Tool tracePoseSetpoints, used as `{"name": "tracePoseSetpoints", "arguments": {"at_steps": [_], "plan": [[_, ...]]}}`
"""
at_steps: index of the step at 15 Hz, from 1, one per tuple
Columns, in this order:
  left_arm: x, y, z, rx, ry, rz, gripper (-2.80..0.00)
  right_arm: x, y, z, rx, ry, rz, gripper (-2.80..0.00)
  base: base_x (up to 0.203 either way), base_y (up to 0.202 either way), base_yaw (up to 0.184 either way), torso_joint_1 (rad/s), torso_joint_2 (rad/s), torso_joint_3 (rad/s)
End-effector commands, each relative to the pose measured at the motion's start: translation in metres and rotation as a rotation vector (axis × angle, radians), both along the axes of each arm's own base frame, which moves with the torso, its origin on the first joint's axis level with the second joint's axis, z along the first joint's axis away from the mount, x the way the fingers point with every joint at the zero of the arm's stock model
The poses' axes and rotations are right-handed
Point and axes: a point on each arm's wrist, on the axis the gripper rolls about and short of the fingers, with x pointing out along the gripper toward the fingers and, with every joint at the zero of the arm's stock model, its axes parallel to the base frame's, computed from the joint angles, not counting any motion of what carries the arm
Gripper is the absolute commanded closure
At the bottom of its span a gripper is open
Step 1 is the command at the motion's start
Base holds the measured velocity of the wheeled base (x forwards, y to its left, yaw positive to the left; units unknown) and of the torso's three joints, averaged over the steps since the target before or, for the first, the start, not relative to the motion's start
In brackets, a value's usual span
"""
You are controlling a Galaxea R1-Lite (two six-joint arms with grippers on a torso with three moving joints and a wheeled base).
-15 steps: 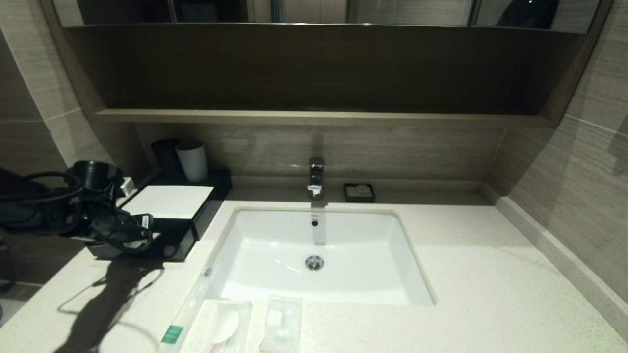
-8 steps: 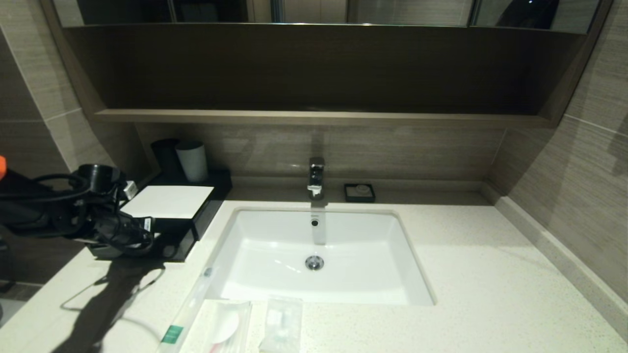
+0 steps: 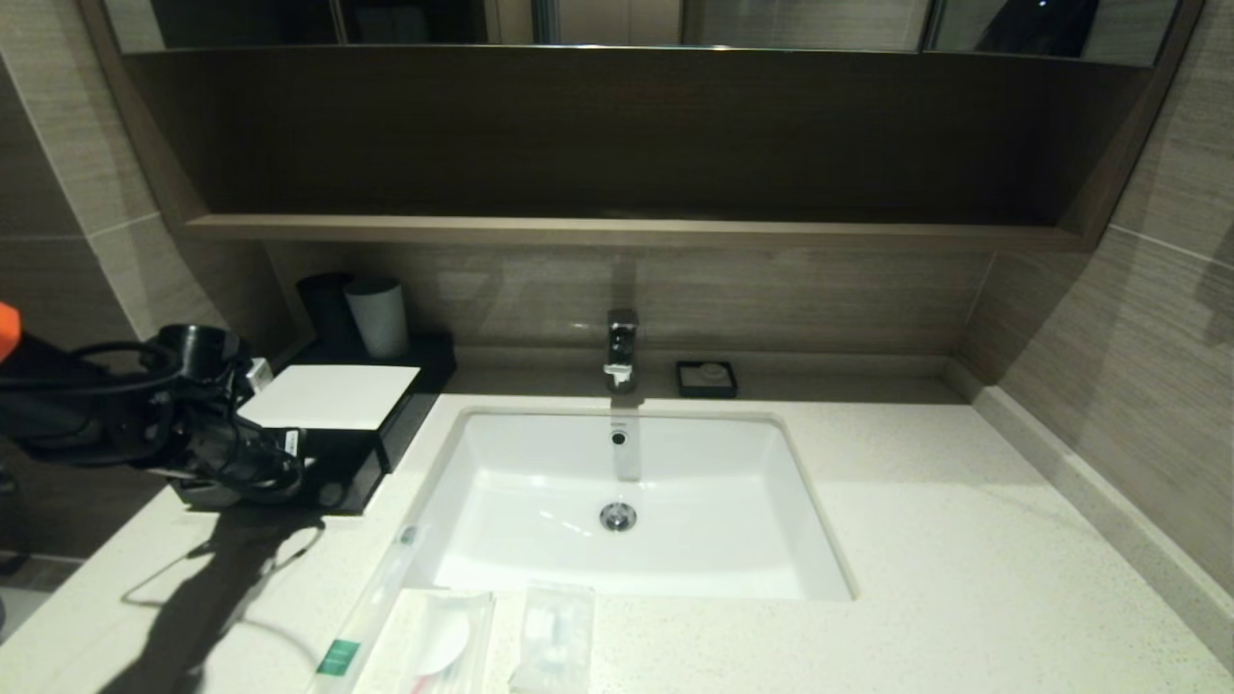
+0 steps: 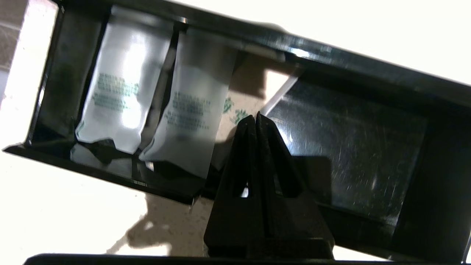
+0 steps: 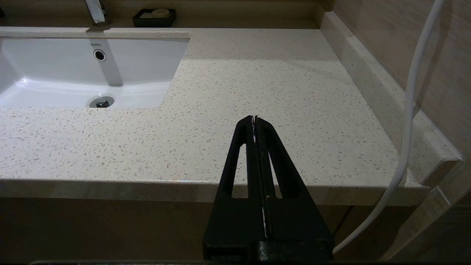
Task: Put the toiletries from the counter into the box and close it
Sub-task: Open the drawer
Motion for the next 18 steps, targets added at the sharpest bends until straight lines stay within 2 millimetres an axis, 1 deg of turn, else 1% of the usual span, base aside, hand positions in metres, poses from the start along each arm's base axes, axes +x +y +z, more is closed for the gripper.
{"name": "tracePoseSetpoints", "arguments": {"at_steps": [1, 6, 18], "plan": [[-0.0015, -0.0001, 0.0014, 0.000, 0.007, 0.000, 0.00, 0.0000, 0.0000, -0.0004, 0.000, 0.000, 0.001, 0.00, 0.000, 0.000, 0.000, 0.000, 0.00, 0.000], [-0.0041, -0.0005, 0.0034, -0.006, 0.063, -0.002, 0.00, 0.0000, 0.0000, -0.0004, -0.001, 0.000, 0.001, 0.00, 0.000, 0.000, 0.000, 0.000, 0.00, 0.000], [-0.0108, -0.0015, 0.0039, -0.011, 0.118, -0.002, 0.00, 0.0000, 0.0000, -0.0004, 0.000, 0.000, 0.001, 0.00, 0.000, 0.000, 0.000, 0.000, 0.00, 0.000]]}}
